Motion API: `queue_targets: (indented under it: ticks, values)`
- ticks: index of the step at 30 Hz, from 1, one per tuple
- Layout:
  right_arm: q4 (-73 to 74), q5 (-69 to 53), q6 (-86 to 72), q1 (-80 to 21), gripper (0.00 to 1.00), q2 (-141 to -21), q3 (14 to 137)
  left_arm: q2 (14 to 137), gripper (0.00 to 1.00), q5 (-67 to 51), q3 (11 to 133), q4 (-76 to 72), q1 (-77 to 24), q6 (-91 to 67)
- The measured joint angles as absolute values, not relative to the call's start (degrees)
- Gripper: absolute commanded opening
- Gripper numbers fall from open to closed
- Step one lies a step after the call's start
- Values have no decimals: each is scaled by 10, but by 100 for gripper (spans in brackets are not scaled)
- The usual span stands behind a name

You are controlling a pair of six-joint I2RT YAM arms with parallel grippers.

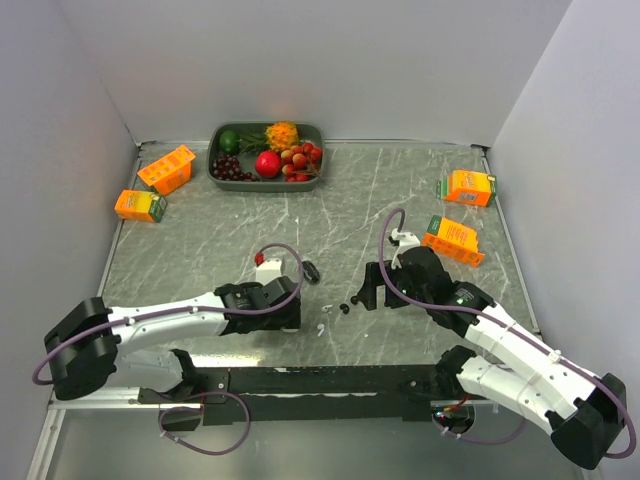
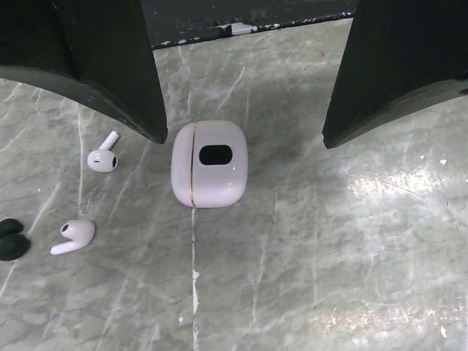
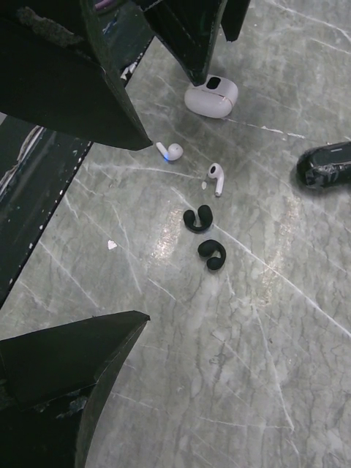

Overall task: Insert the wireless bluetooth earbuds into the charging case
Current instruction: Pick up the charging case at the center of the board.

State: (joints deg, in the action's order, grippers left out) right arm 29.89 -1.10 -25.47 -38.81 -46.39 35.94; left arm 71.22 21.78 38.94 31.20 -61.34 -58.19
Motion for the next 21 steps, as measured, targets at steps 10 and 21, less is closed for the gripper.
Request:
queue_targets:
  ticks: [10, 21]
  values:
    - [301, -11, -262, -390, 99, -463, 359, 802, 83, 217, 444, 302, -613, -560]
    - [309, -11, -261, -392, 99, -463, 359, 857, 45, 217, 457, 310, -613, -565]
